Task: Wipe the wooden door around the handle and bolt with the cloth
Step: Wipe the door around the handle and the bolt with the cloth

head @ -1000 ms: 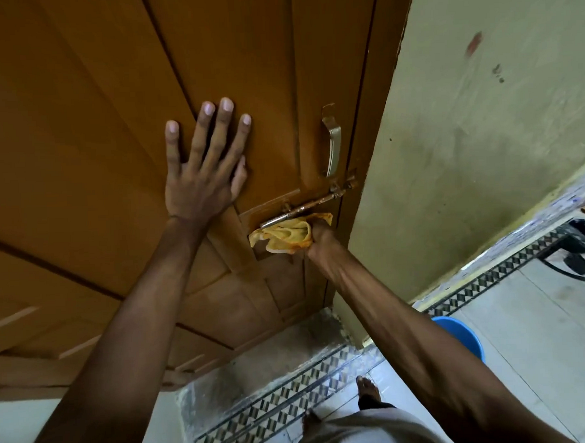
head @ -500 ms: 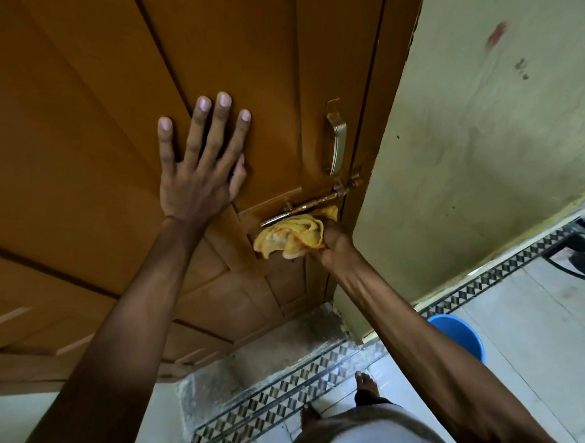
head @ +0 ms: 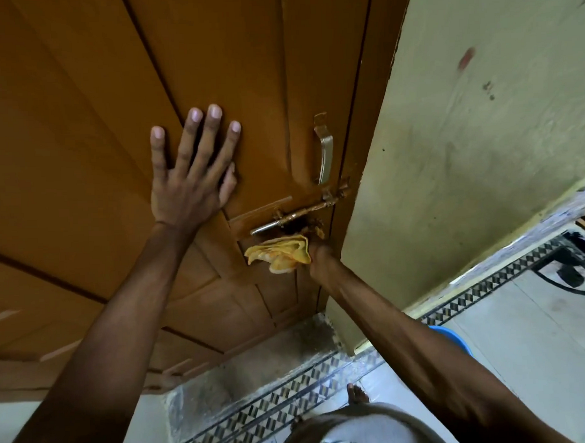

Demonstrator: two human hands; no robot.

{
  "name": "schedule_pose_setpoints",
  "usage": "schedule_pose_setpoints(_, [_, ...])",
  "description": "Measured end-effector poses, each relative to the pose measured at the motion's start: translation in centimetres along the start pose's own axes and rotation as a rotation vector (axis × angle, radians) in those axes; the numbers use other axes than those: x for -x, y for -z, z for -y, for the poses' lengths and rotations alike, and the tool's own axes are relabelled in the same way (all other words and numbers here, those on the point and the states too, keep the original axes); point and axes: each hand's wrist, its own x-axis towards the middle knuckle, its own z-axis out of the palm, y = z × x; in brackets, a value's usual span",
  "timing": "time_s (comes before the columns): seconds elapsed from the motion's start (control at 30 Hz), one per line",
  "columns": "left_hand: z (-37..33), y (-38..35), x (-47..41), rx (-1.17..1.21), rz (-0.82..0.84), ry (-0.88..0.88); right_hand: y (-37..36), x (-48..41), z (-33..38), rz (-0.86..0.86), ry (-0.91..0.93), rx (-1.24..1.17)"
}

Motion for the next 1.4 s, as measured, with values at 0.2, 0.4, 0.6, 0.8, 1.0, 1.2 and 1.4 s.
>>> schedule_pose_setpoints(0.2, [-0.2,-0.3,0.2,-0.022,-0.023,-0.005,3.4,1.4,1.9,-0.360,0.985,0.633])
schedule_pose_setpoints(0.4, [-0.1,-0.4,0.1,-0.018,-0.018,-0.002,0.9,-0.2,2.3,-0.271,1.062,0.978])
schedule_pose_setpoints(0.6, [-0.2,-0.2,0.2,-0.006,-0.005,-0.002,1.5,0.2,2.3,-0.127,1.108,1.013])
schedule_pose_setpoints(0.8, [-0.1,-0.3,0.2,-0.024,0.006,0.001,0.7,0.4,2.5,-0.291,1.026,1.031])
schedule_pose_setpoints(1.0, [-0.1,0.1,0.0,0.004,0.015,0.001,3.5,-0.2,4.1,0.007,1.090,1.057])
schedule_pose_setpoints(1.2, [-1.2,1.3,-0.3,0.156,0.119,0.110,7.5,0.1,5.7,-0.009,0.974,0.867])
schedule_pose_setpoints(1.4, [-10.0,7.3,4.6,0.753,0.337,0.573,10.6,0.1,4.5,-0.041,0.753,0.683])
